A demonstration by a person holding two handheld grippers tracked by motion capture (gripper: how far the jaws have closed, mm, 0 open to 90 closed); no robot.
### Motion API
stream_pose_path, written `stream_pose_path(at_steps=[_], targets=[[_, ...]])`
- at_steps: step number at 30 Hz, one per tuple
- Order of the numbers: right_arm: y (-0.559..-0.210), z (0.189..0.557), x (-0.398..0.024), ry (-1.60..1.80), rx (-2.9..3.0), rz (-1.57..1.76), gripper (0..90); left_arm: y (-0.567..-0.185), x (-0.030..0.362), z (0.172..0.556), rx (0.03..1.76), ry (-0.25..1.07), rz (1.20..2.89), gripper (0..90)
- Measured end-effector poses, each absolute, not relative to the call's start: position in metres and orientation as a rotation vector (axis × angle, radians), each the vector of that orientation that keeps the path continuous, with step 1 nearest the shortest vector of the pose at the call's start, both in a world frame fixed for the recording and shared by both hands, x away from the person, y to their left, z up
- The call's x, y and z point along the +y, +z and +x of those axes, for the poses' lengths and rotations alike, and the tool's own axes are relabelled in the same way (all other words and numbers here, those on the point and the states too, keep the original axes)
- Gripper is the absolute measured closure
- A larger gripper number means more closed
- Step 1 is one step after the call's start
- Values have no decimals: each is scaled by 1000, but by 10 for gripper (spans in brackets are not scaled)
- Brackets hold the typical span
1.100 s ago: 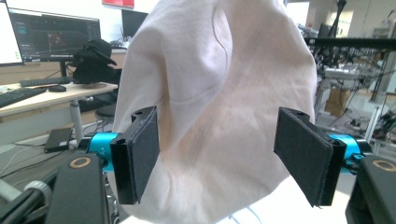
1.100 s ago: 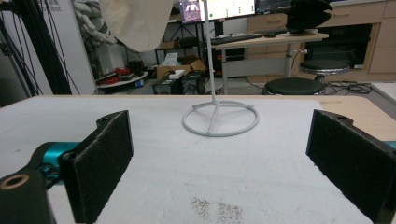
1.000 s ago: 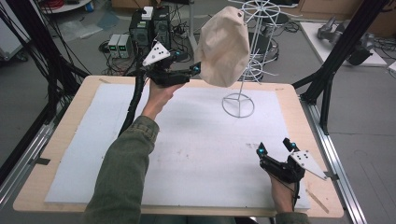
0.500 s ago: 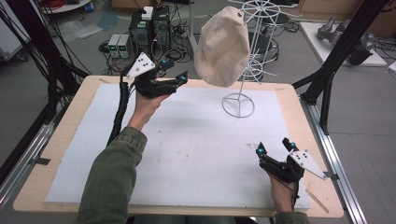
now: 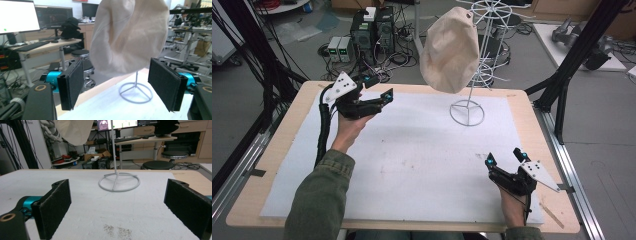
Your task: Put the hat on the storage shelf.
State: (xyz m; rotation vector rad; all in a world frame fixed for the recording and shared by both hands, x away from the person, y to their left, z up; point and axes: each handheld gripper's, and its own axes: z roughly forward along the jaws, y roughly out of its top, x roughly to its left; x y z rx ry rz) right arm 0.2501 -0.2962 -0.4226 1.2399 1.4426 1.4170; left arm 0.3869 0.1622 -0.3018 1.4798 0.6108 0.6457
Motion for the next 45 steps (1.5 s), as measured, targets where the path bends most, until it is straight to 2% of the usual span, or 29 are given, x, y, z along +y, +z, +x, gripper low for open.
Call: stream_pose_path(at_steps=[45], targets=[[-426, 247, -300, 1399, 1438, 1271, 62, -395, 284, 300, 917, 752, 1381, 269]])
